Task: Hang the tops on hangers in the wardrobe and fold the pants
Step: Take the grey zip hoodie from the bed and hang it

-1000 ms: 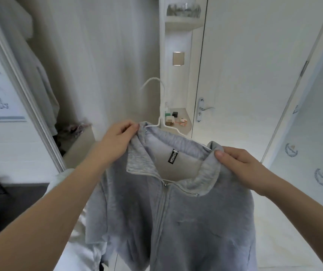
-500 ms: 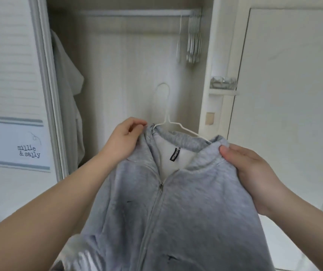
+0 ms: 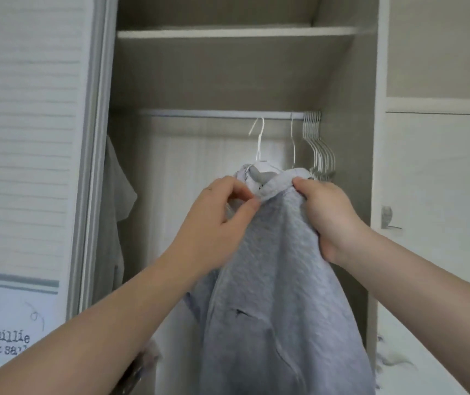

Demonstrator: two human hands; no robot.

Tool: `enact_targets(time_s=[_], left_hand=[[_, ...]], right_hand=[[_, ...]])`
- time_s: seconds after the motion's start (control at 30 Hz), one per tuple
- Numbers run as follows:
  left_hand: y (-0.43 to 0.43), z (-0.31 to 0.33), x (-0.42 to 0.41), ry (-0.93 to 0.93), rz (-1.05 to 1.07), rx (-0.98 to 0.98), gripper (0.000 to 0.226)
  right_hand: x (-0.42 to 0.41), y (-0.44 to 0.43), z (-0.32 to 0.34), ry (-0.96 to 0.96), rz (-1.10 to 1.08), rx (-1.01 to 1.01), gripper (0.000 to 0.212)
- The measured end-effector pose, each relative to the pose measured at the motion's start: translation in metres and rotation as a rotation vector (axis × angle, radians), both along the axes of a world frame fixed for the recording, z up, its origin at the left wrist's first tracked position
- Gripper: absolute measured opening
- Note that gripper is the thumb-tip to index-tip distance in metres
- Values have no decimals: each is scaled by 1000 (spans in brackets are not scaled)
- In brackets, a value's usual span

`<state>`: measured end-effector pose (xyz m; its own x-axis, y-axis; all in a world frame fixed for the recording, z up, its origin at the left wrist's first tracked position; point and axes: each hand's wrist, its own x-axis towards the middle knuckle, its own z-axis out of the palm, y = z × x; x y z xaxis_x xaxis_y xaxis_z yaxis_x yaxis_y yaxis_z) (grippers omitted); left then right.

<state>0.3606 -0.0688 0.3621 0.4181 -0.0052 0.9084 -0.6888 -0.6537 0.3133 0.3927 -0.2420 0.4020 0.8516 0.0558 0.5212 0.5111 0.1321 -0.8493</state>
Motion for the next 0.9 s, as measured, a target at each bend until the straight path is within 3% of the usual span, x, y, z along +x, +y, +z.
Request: enact_targets(time_s=[0.17, 0.33, 0.47, 0.53, 0.6, 0.67, 0.9], left_hand=[[40, 19, 34, 22, 134, 108, 33], [54, 36, 61, 319, 207, 218, 57], [56, 40, 86, 414, 317, 240, 76], [62, 42, 100, 395, 366, 186, 66], [71, 48, 115, 333, 418, 165, 40], [83, 55, 129, 279, 469, 165, 20], [124, 86, 184, 202, 621, 283, 15]], right_hand=[[43, 63, 41, -102, -64, -4, 17], [84, 112, 80, -126, -115, 18, 21], [113, 139, 110, -108, -72, 86, 22], [124, 152, 121, -106, -80, 72, 24], [138, 162, 130, -121, -141, 50, 35], [152, 171, 139, -114, -156, 57, 33], [209, 194, 181, -67, -123, 74, 35]])
